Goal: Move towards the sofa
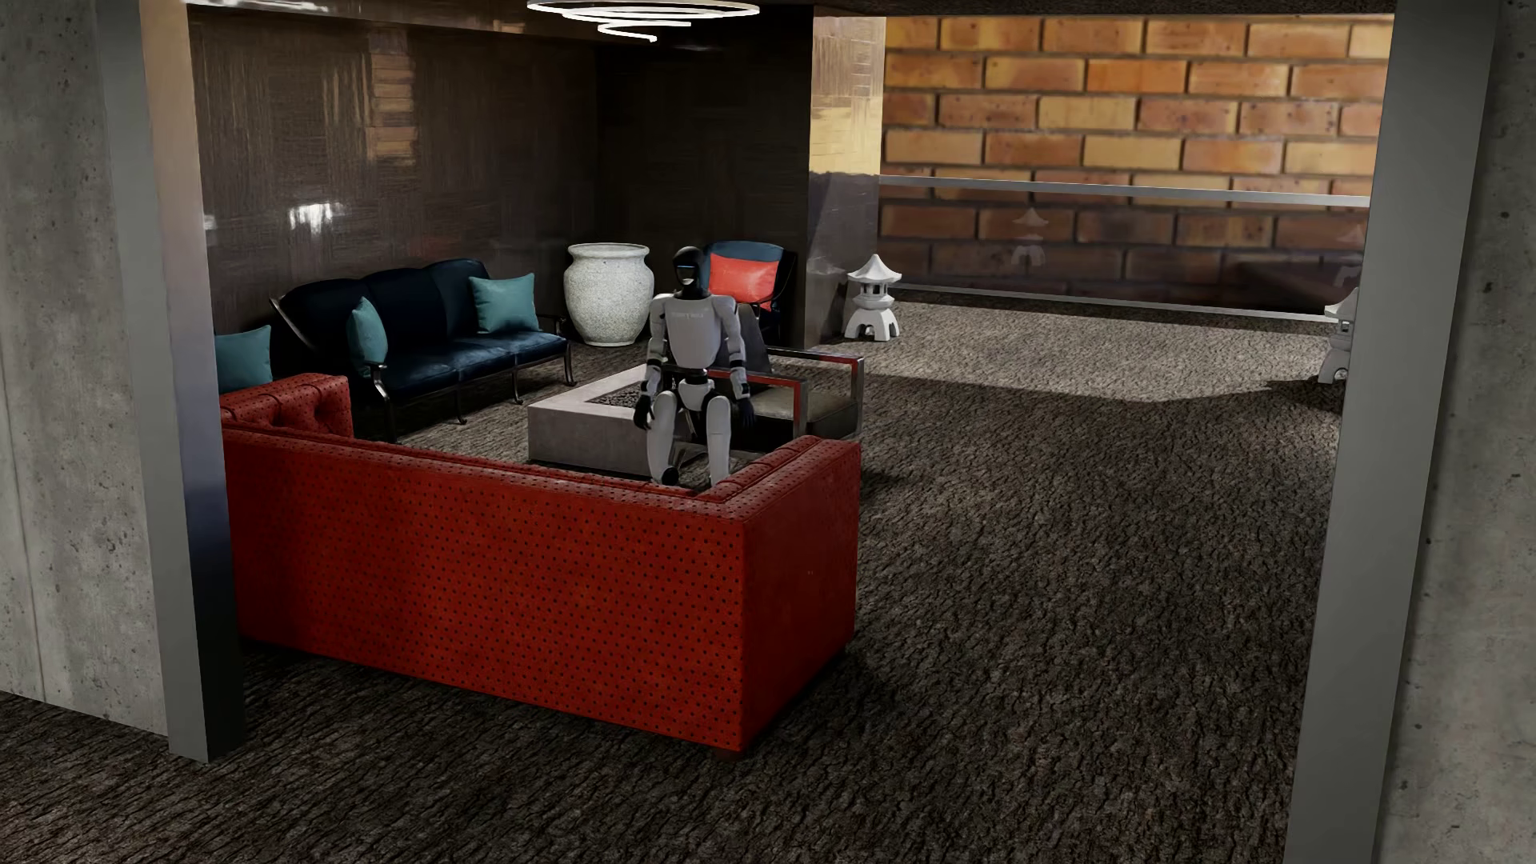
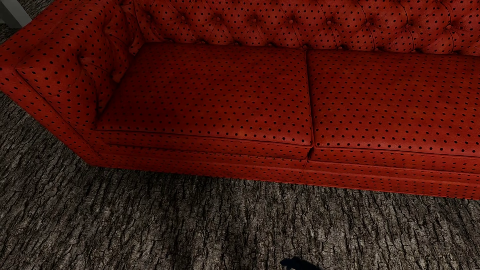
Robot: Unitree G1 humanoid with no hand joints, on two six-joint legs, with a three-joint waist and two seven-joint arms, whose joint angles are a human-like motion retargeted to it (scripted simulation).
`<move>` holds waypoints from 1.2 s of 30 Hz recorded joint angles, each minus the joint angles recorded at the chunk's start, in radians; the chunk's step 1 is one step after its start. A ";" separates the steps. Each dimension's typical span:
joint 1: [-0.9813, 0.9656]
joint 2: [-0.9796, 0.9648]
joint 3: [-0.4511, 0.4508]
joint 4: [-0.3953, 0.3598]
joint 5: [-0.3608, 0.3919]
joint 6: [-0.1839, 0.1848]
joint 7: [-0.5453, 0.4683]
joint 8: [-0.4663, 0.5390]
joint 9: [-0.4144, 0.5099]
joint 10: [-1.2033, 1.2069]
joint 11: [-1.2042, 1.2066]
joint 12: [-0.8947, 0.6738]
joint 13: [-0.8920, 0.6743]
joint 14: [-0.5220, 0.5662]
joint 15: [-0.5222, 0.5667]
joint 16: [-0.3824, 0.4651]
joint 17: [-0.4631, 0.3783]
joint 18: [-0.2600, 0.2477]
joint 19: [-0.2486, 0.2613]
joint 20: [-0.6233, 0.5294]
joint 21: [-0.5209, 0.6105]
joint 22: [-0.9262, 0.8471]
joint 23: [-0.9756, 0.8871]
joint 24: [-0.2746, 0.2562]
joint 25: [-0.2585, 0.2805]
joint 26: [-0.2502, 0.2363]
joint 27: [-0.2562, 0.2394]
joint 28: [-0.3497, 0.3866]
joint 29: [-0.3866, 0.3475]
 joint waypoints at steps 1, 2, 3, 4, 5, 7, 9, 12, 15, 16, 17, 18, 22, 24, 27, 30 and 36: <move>0.002 0.002 0.000 0.000 0.001 0.000 0.001 0.001 0.000 -0.002 -0.003 0.000 -0.013 0.001 0.001 -0.005 0.009 -0.001 0.000 0.008 -0.006 0.002 0.031 -0.002 0.032 0.002 0.008 -0.001 -0.010; 0.006 0.004 -0.001 0.000 0.001 0.000 0.003 0.002 -0.001 -0.007 -0.007 -0.001 -0.030 0.002 0.002 -0.008 0.018 -0.001 0.000 0.012 -0.012 0.005 0.074 -0.002 0.067 0.004 0.019 -0.001 -0.021; 0.010 0.006 -0.001 0.000 0.002 0.000 0.005 0.003 -0.001 -0.012 -0.009 -0.004 -0.050 0.003 0.003 -0.011 0.025 -0.003 0.000 0.016 -0.013 0.010 0.124 -0.001 0.096 0.005 0.035 -0.002 -0.032; 0.013 0.006 0.000 0.000 0.002 -0.001 0.007 0.004 -0.001 -0.017 -0.011 -0.007 -0.070 0.003 0.003 -0.013 0.029 -0.005 0.000 0.018 -0.005 0.015 0.175 0.000 0.114 0.006 0.051 -0.003 -0.039; 0.014 0.005 0.000 0.000 0.001 -0.001 0.009 0.005 -0.001 -0.020 -0.011 -0.012 -0.086 0.002 0.002 -0.014 0.030 -0.008 0.000 0.021 0.013 0.019 0.218 0.000 0.120 0.005 0.063 -0.004 -0.040; 0.018 0.004 0.001 0.001 0.000 -0.001 0.013 0.006 0.000 -0.026 -0.008 -0.022 -0.098 -0.002 -0.004 -0.013 0.023 -0.017 0.001 0.024 0.053 0.021 0.264 0.001 0.125 0.001 0.064 -0.006 -0.034; 0.031 0.000 -0.001 0.006 -0.001 -0.003 0.026 0.015 0.002 -0.044 0.001 -0.025 -0.086 -0.002 -0.016 -0.012 0.012 -0.034 -0.006 0.024 0.069 0.020 0.259 0.002 0.144 -0.007 0.042 -0.006 -0.042; 0.073 -0.009 -0.009 0.024 0.012 -0.012 0.071 0.055 0.001 -0.096 0.010 -0.014 -0.063 0.011 -0.029 -0.014 -0.002 -0.052 -0.014 0.026 0.070 0.035 0.221 0.005 0.168 -0.006 0.021 0.004 -0.064; 0.061 -0.015 -0.014 0.086 0.064 -0.017 0.125 0.114 0.001 -0.012 0.017 -0.010 -0.054 -0.009 -0.039 0.011 0.000 -0.025 -0.030 0.015 0.079 0.070 0.194 0.016 0.166 0.012 0.019 -0.002 -0.072; 0.027 -0.022 -0.010 0.123 0.087 -0.014 0.141 0.136 0.002 0.077 0.033 -0.009 -0.053 -0.021 -0.049 0.020 0.001 -0.007 -0.036 0.017 0.086 0.073 0.187 0.017 0.158 0.015 0.018 -0.004 -0.071; -0.017 -0.027 -0.003 0.164 0.111 -0.009 0.161 0.158 0.004 0.182 0.047 -0.009 -0.050 0.004 -0.057 0.022 0.000 0.034 -0.042 0.024 0.090 0.070 0.177 0.012 0.152 0.017 0.018 -0.003 -0.069; -0.055 -0.030 0.007 0.205 0.135 -0.001 0.191 0.179 0.006 0.274 0.059 -0.009 -0.046 0.020 -0.066 0.020 -0.002 0.137 -0.047 0.032 0.087 0.065 0.166 0.004 0.150 0.017 0.019 0.003 -0.066; -0.221 -0.001 0.058 0.033 0.196 0.012 0.019 0.284 0.012 0.478 0.056 0.003 -0.032 0.010 -0.080 0.004 -0.030 0.059 -0.051 0.005 0.087 0.031 0.101 0.003 0.131 -0.011 0.019 0.009 -0.042; -0.255 0.017 0.062 -0.099 0.208 0.009 -0.045 0.327 0.010 0.400 0.044 0.018 -0.043 0.027 -0.086 -0.003 -0.044 -0.051 -0.050 -0.012 0.098 0.008 0.065 0.002 0.124 -0.026 0.010 0.007 -0.028; -0.246 0.040 0.054 -0.133 0.235 0.007 0.061 0.385 0.004 0.154 0.023 0.027 -0.080 0.048 -0.099 0.000 -0.042 -0.068 -0.055 -0.028 0.111 0.006 0.033 0.001 0.126 -0.023 0.006 0.005 -0.029; -0.163 0.078 0.045 -0.088 0.278 0.012 0.243 0.447 -0.007 -0.008 0.015 0.028 -0.129 0.097 -0.116 0.023 -0.013 0.133 -0.060 -0.049 0.122 0.031 0.071 0.017 0.154 -0.002 0.004 -0.006 -0.050; -0.027 0.031 0.051 -0.085 0.243 -0.003 0.310 0.464 -0.004 -0.058 0.282 -0.032 -0.094 0.047 0.049 0.010 -0.028 0.236 0.023 -0.017 0.115 0.052 0.210 0.005 0.210 0.013 0.035 0.033 -0.095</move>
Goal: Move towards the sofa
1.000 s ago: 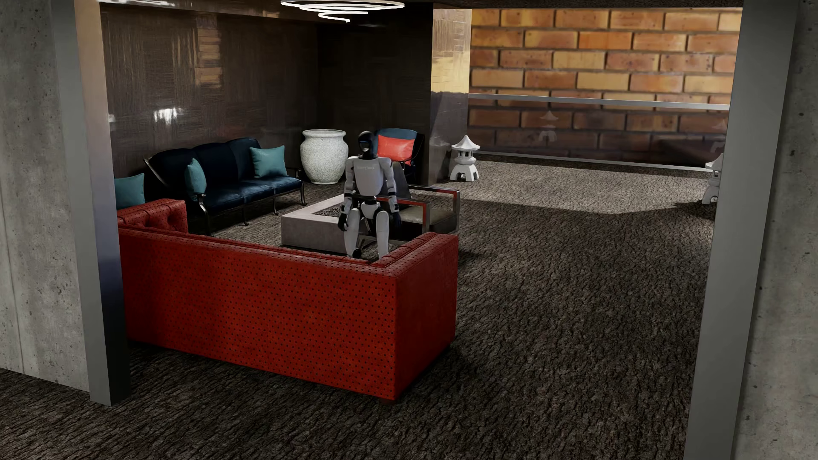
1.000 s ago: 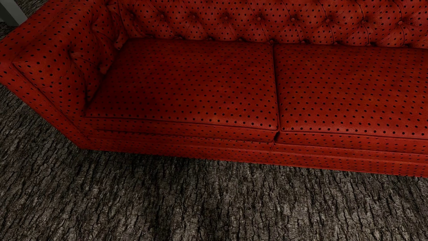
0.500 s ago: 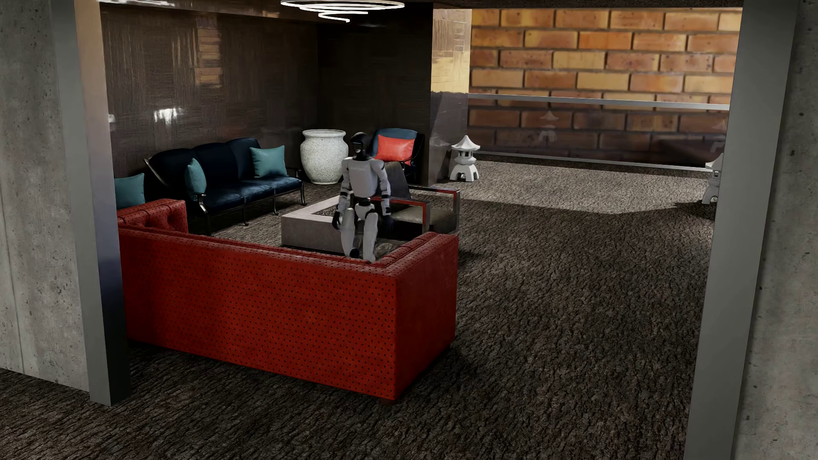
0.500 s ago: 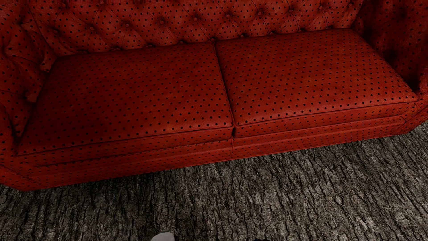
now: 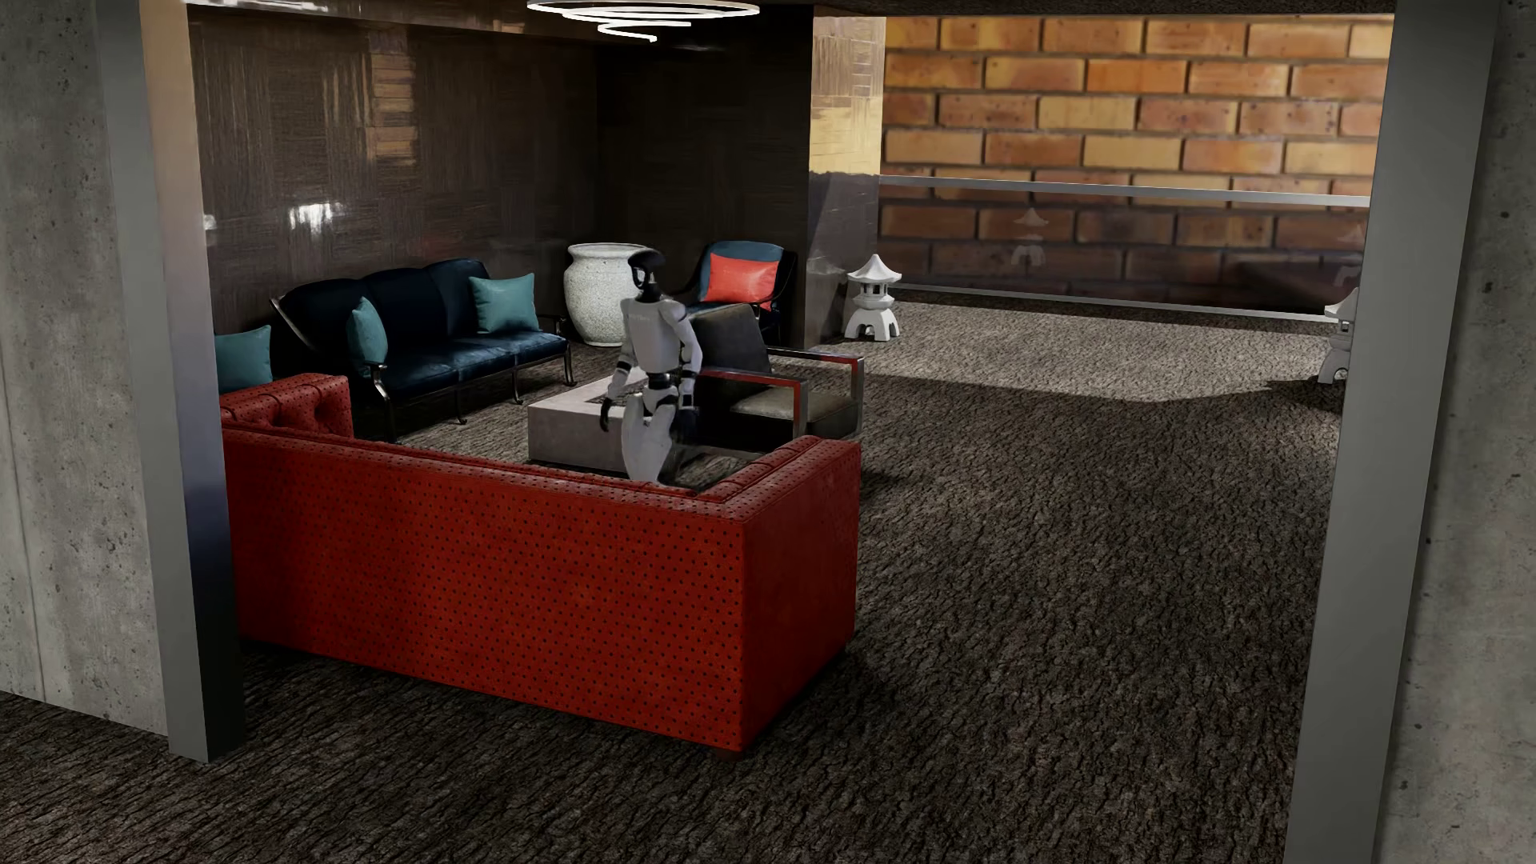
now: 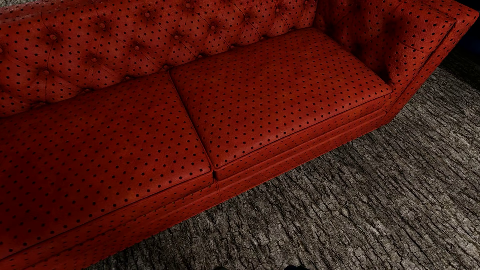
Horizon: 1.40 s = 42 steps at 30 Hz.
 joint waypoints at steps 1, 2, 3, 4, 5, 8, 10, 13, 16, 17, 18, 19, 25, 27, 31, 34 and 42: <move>0.022 -0.039 0.002 -0.004 -0.011 -0.003 0.013 0.013 0.002 -0.014 0.086 -0.004 0.007 -0.007 0.060 -0.004 -0.022 -0.002 0.097 -0.005 0.012 -0.019 0.018 -0.003 0.001 -0.023 0.003 0.005 0.028; 0.036 -0.082 0.005 -0.009 -0.033 -0.007 0.023 0.023 0.005 -0.013 0.183 -0.020 0.028 -0.019 0.081 -0.012 -0.043 -0.003 0.277 -0.014 0.008 -0.035 0.017 -0.009 0.003 -0.032 0.011 0.010 0.045; 0.044 -0.139 0.016 -0.007 -0.041 -0.012 0.038 -0.019 0.010 -0.004 0.294 -0.026 0.044 -0.033 0.097 -0.014 -0.058 -0.006 0.293 -0.017 -0.006 -0.051 0.017 -0.016 0.010 -0.047 0.019 0.014 0.042; 0.050 -0.194 0.022 -0.004 -0.062 -0.017 0.047 -0.018 0.015 0.006 0.387 -0.037 0.063 -0.046 0.079 -0.017 -0.066 -0.011 0.294 -0.018 -0.024 -0.066 0.014 -0.020 0.020 -0.055 0.024 0.019 0.021; 0.056 -0.242 0.024 -0.004 -0.118 -0.023 0.048 -0.026 0.020 0.011 0.449 -0.049 0.080 -0.055 0.070 -0.019 -0.067 -0.017 0.294 -0.016 -0.041 -0.079 0.016 -0.023 0.033 -0.060 0.027 0.027 -0.002; 0.077 -0.305 -0.009 -0.019 -0.334 -0.042 0.009 -0.121 0.026 -0.003 0.381 -0.075 0.103 -0.063 0.025 -0.012 -0.054 -0.039 0.169 -0.028 -0.046 -0.108 0.044 -0.022 0.047 -0.072 0.035 0.041 0.008; 0.087 -0.307 -0.037 -0.032 -0.361 -0.053 -0.028 -0.129 0.026 -0.010 0.179 -0.073 0.114 -0.069 -0.010 -0.001 -0.055 -0.056 0.072 -0.040 -0.035 -0.108 0.036 -0.019 0.043 -0.097 0.028 0.033 0.037; 0.101 -0.255 -0.055 -0.039 -0.230 -0.057 -0.092 0.123 0.023 -0.021 -0.160 -0.074 0.123 -0.077 0.036 0.005 -0.033 -0.085 0.111 -0.061 -0.053 -0.097 0.016 -0.014 0.046 -0.088 0.027 0.023 0.018; 0.103 -0.193 -0.044 -0.027 -0.236 -0.055 -0.164 0.035 0.021 -0.013 -0.215 -0.075 0.104 -0.078 0.031 0.003 0.001 -0.121 0.082 -0.035 -0.043 -0.062 0.021 -0.026 0.028 -0.038 0.026 0.033 0.009; 0.104 -0.177 -0.042 -0.024 -0.236 -0.052 -0.191 0.002 0.020 -0.015 -0.227 -0.072 0.090 -0.074 0.031 0.000 0.008 -0.134 0.072 -0.024 -0.035 -0.048 0.025 -0.029 0.020 -0.025 0.026 0.038 0.016; 0.103 -0.162 -0.039 -0.021 -0.236 -0.047 -0.218 -0.029 0.019 -0.019 -0.239 -0.075 0.082 -0.070 0.028 -0.003 0.011 -0.148 0.064 -0.023 -0.032 -0.030 0.015 -0.026 0.014 -0.012 0.025 0.039 0.020; 0.101 -0.147 -0.036 -0.019 -0.237 -0.043 -0.246 -0.061 0.019 -0.022 -0.250 -0.073 0.072 -0.065 0.025 -0.001 0.012 -0.162 0.055 -0.028 -0.032 -0.015 0.005 -0.021 0.009 -0.007 0.021 0.033 0.017; 0.037 -0.071 -0.027 -0.036 -0.242 -0.012 -0.442 -0.279 0.015 -0.002 -0.343 -0.029 -0.028 -0.044 0.017 -0.002 -0.012 -0.236 0.017 0.001 -0.026 0.002 0.012 -0.055 0.009 -0.006 0.007 0.011 -0.007; 0.007 -0.076 -0.026 -0.046 -0.261 -0.002 -0.462 -0.343 0.014 0.002 -0.336 -0.023 -0.070 -0.036 0.007 -0.016 -0.041 -0.284 0.010 0.030 -0.003 -0.007 0.035 -0.066 0.008 -0.010 0.009 0.018 0.003; -0.037 -0.071 -0.034 0.032 -0.297 0.010 -0.292 -0.444 0.011 0.043 -0.323 -0.012 -0.165 -0.030 0.000 -0.006 -0.105 -0.306 0.002 0.042 0.091 0.010 0.101 -0.028 -0.005 -0.019 0.013 -0.002 0.035; -0.046 -0.070 -0.038 0.114 -0.303 0.011 -0.258 -0.470 0.011 0.151 -0.307 -0.004 -0.208 -0.056 -0.005 0.021 -0.112 -0.286 0.001 0.054 0.112 0.032 0.101 -0.017 0.008 -0.017 0.016 -0.012 0.004; 0.103 -0.059 -0.066 0.182 -0.316 0.009 -0.336 -0.446 0.000 0.047 -0.309 -0.011 -0.161 -0.020 0.017 0.034 -0.071 -0.326 0.037 0.027 0.117 0.019 -0.007 0.021 0.061 -0.022 -0.046 -0.052 -0.059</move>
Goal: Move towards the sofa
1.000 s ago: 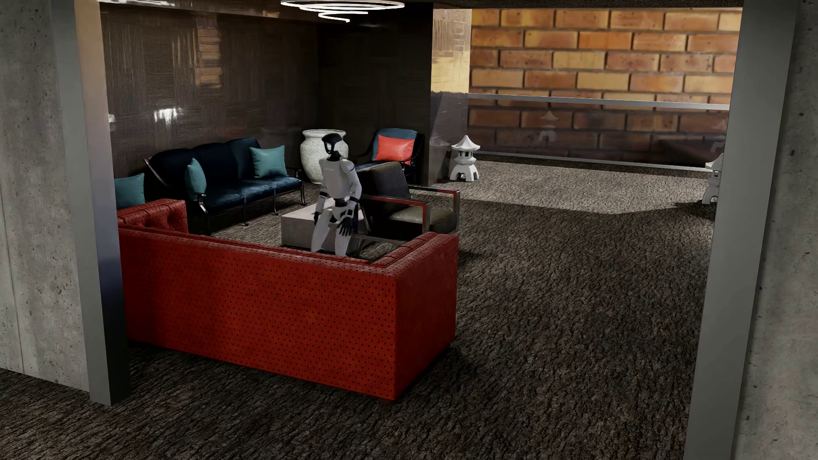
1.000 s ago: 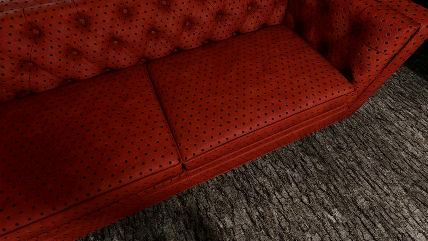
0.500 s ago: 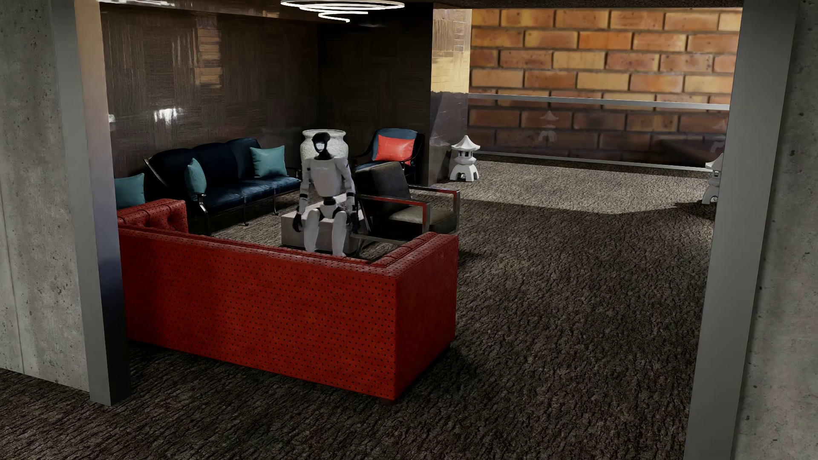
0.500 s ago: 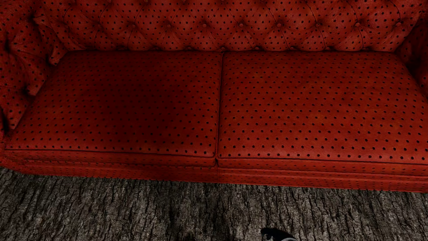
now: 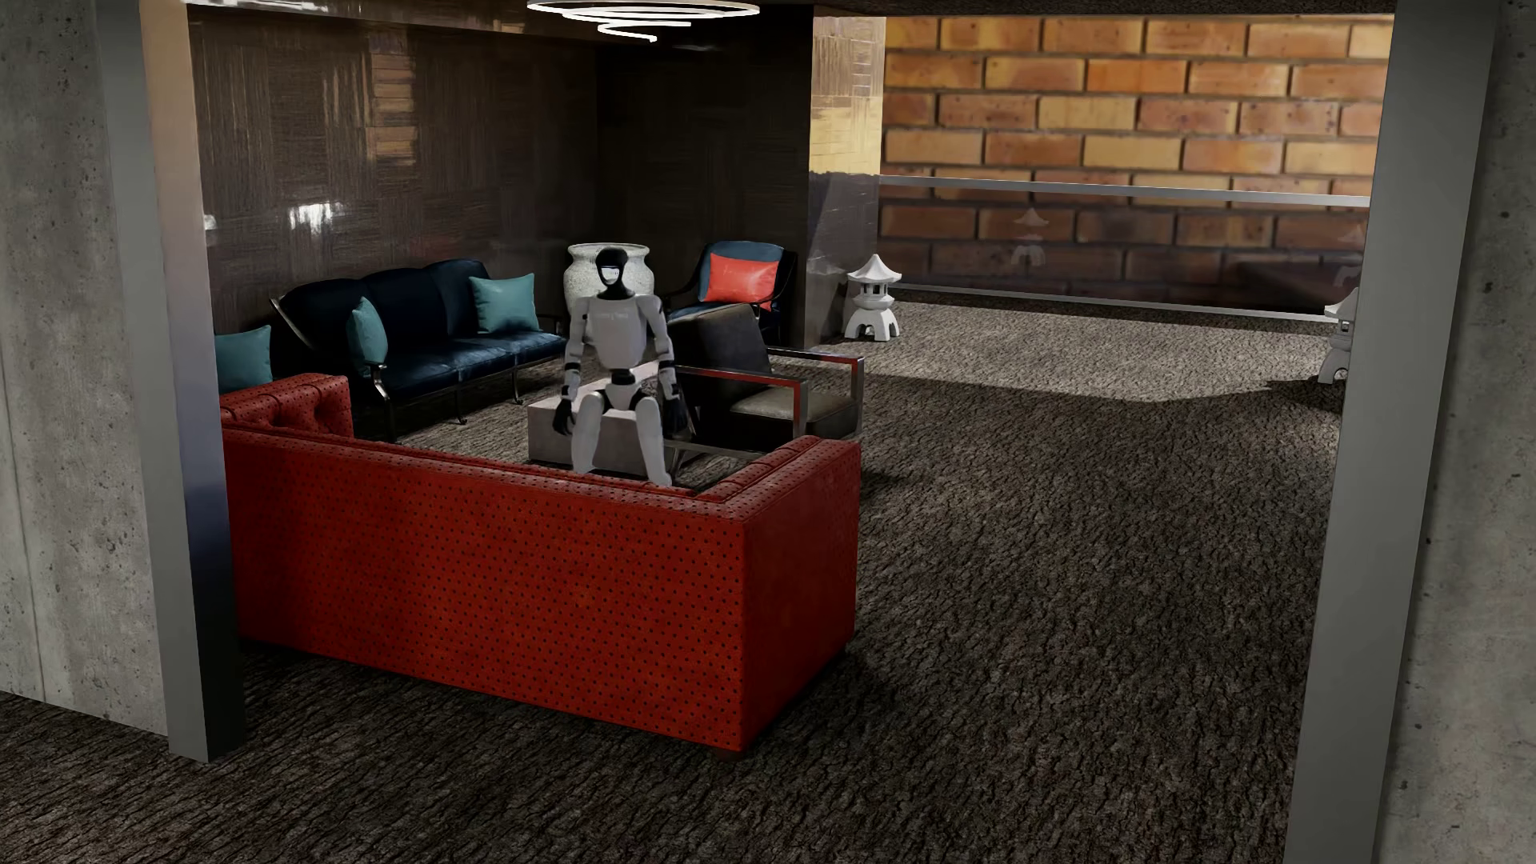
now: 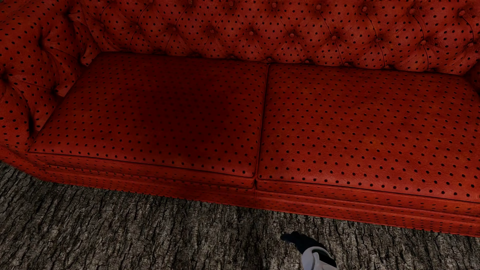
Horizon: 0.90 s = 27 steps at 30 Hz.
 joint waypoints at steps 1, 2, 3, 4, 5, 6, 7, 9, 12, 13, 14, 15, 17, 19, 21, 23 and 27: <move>0.019 0.006 -0.005 0.000 -0.005 0.003 0.018 0.000 -0.002 -0.030 -0.006 -0.009 0.021 0.004 0.007 0.000 0.007 -0.017 0.009 -0.010 -0.007 -0.006 -0.005 0.014 0.007 -0.001 0.002 0.004 -0.005; 0.036 0.013 -0.010 -0.002 -0.013 0.007 0.041 -0.002 -0.004 -0.053 -0.012 -0.018 0.044 -0.014 0.016 -0.004 0.016 -0.009 0.020 -0.017 -0.019 -0.013 -0.002 0.026 0.016 0.001 0.010 0.015 -0.012; 0.052 0.017 -0.013 -0.009 -0.025 0.011 0.066 -0.002 -0.005 -0.073 -0.015 -0.028 0.067 -0.033 0.026 -0.014 0.027 0.007 0.031 -0.019 -0.037 -0.020 0.009 0.024 0.026 0.000 0.024 0.024 -0.020; 0.065 0.017 -0.015 -0.027 -0.044 0.013 0.079 0.000 -0.005 -0.093 -0.015 -0.038 0.089 -0.040 0.037 -0.026 0.039 0.025 0.044 -0.021 -0.061 -0.028 0.028 0.010 0.040 -0.007 0.043 0.029 -0.028; 0.074 0.013 -0.015 -0.051 -0.067 0.012 0.087 0.007 -0.005 -0.110 -0.014 -0.054 0.113 -0.041 0.048 -0.039 0.051 0.042 0.058 -0.031 -0.082 -0.027 0.046 0.000 0.051 -0.014 0.067 0.036 -0.032; 0.079 0.005 -0.014 -0.077 -0.092 0.009 0.095 0.017 -0.004 -0.122 -0.010 -0.056 0.128 -0.042 0.059 -0.040 0.064 0.060 0.071 -0.046 -0.091 -0.037 0.074 0.002 0.057 -0.024 0.087 0.037 -0.029; 0.081 -0.008 -0.012 -0.103 -0.119 0.005 0.106 0.033 -0.002 -0.128 -0.004 -0.059 0.139 -0.045 0.070 -0.040 0.073 0.076 0.084 -0.064 -0.076 -0.048 0.102 0.014 0.050 -0.030 0.099 0.041 -0.010; 0.078 -0.048 -0.009 -0.155 -0.171 -0.007 0.138 0.079 0.006 -0.132 0.016 -0.068 0.153 -0.052 0.094 -0.046 0.077 0.110 0.105 -0.085 -0.020 -0.059 0.137 0.021 0.032 -0.036 0.096 0.053 0.040; 0.063 -0.127 -0.009 -0.209 -0.220 -0.032 0.205 0.172 0.024 -0.118 0.050 -0.083 0.164 -0.070 0.124 -0.059 0.075 0.150 0.113 -0.094 -0.017 -0.023 0.111 -0.024 0.047 -0.024 0.089 0.065 -0.049; 0.059 -0.151 -0.013 -0.216 -0.226 -0.041 0.227 0.187 0.029 -0.113 0.062 -0.086 0.158 -0.076 0.131 -0.051 0.072 0.160 0.068 -0.108 -0.009 -0.004 0.096 -0.029 0.033 -0.017 0.093 0.061 -0.056; 0.057 -0.173 -0.018 -0.218 -0.226 -0.050 0.249 0.188 0.034 -0.111 0.083 -0.095 0.152 -0.080 0.129 -0.039 0.069 0.169 0.011 -0.130 -0.004 0.018 0.076 -0.024 0.015 -0.007 0.100 0.054 -0.046; 0.057 -0.196 -0.023 -0.216 -0.210 -0.058 0.268 0.193 0.038 -0.109 0.120 -0.102 0.142 -0.083 0.100 -0.025 0.068 0.177 0.001 -0.151 -0.001 0.037 0.059 -0.018 -0.003 0.001 0.107 0.044 -0.033; 0.053 -0.240 -0.033 -0.200 -0.133 -0.068 0.300 0.234 0.041 -0.104 0.222 -0.113 0.120 -0.089 0.034 0.001 0.069 0.182 0.015 -0.170 0.015 0.056 0.041 -0.017 -0.037 0.013 0.111 0.024 -0.017; 0.047 -0.251 -0.035 -0.184 -0.049 -0.076 0.327 0.235 0.039 -0.099 0.283 -0.129 0.115 -0.091 -0.028 0.016 0.066 0.184 0.027 -0.172 0.026 0.041 0.023 -0.023 -0.057 0.010 0.104 0.033 -0.001; 0.053 -0.221 -0.034 -0.179 0.054 -0.081 0.342 0.276 0.030 -0.111 0.260 -0.152 0.133 -0.089 -0.014 0.020 0.069 0.185 0.007 -0.174 0.009 0.015 0.006 -0.040 -0.039 -0.004 0.088 0.062 0.010; 0.067 -0.140 -0.027 -0.184 0.081 -0.085 0.341 0.257 0.018 -0.132 0.128 -0.174 0.158 -0.078 -0.041 0.023 0.079 0.183 -0.074 -0.179 -0.006 -0.007 0.012 -0.059 0.001 -0.014 0.072 0.076 0.028; 0.065 -0.062 -0.015 -0.162 0.111 -0.068 0.319 0.226 0.006 -0.115 -0.002 -0.169 0.124 -0.078 0.001 -0.002 0.095 0.177 -0.059 -0.155 0.084 -0.049 0.098 -0.088 0.010 -0.028 0.072 0.122 0.067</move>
